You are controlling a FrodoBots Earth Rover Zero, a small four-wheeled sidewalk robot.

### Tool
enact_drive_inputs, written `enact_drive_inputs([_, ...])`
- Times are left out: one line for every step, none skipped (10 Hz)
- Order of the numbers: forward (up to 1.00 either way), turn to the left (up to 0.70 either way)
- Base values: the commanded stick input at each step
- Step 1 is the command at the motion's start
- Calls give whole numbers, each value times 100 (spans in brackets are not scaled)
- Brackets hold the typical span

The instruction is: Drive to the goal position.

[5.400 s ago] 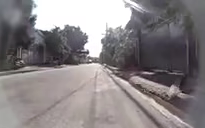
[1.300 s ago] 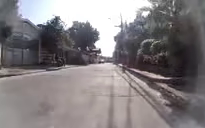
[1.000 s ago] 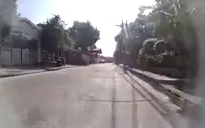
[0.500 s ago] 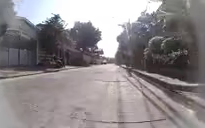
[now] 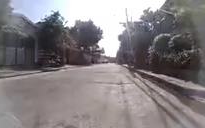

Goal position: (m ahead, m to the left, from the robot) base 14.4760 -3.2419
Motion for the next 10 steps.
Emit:
enact_drive_inputs([100, 0])
enact_drive_inputs([100, 0])
enact_drive_inputs([100, 0])
enact_drive_inputs([100, 0])
enact_drive_inputs([100, 0])
enact_drive_inputs([100, 0])
enact_drive_inputs([100, 0])
enact_drive_inputs([100, 0])
enact_drive_inputs([100, 0])
enact_drive_inputs([100, 0])
